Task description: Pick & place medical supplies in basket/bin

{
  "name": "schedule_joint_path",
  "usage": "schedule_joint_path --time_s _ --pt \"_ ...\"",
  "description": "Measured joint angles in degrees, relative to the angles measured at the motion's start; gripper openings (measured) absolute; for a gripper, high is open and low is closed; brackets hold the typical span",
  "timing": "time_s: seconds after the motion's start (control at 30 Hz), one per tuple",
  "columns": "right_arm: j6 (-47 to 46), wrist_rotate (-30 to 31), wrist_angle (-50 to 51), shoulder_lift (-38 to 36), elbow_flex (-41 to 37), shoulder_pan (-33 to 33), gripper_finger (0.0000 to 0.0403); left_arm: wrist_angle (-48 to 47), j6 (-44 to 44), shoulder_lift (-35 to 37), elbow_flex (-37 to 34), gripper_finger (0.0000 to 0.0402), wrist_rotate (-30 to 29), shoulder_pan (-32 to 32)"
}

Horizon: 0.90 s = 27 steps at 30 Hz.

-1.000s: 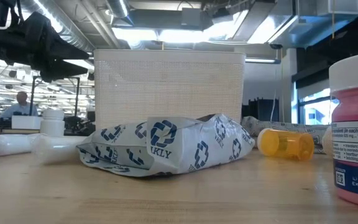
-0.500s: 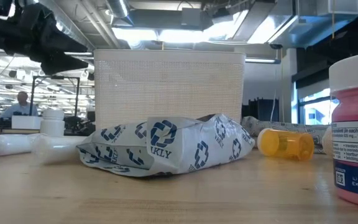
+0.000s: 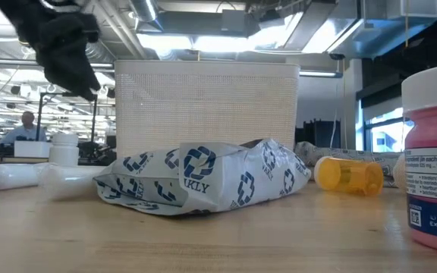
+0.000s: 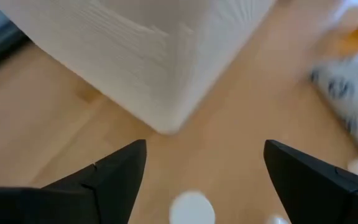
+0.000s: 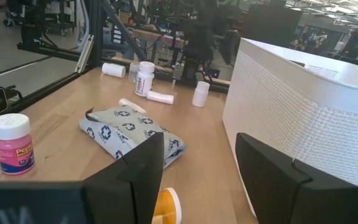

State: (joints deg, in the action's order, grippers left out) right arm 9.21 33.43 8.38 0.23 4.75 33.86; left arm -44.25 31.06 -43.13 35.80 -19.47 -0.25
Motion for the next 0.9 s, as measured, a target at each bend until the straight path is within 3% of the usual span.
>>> schedule_joint_path --time_s 0.17,0.37,0.63,0.9 --pt "0.0 -0.01 0.0 0.0 0.0 0.0 0.0201 -8.68 6.42 -12.25 6.64 0.0317 6.84 0.02" --pt "-0.07 0.0 -0.33 0.02 0.01 0.0 0.0201 -17.02 8.87 -22.79 9.27 0.0317 9.06 0.06" --pt "0.0 0.0 -0.42 0.02 0.01 -0.02 0.0201 -17.2 9.92 -28.9 9.29 0.0317 9.69 0.46" --pt "0.04 0.0 -0.42 0.02 0.01 0.01 0.0201 -16.8 8.39 -31.15 9.33 0.0317 7.79 4.69"
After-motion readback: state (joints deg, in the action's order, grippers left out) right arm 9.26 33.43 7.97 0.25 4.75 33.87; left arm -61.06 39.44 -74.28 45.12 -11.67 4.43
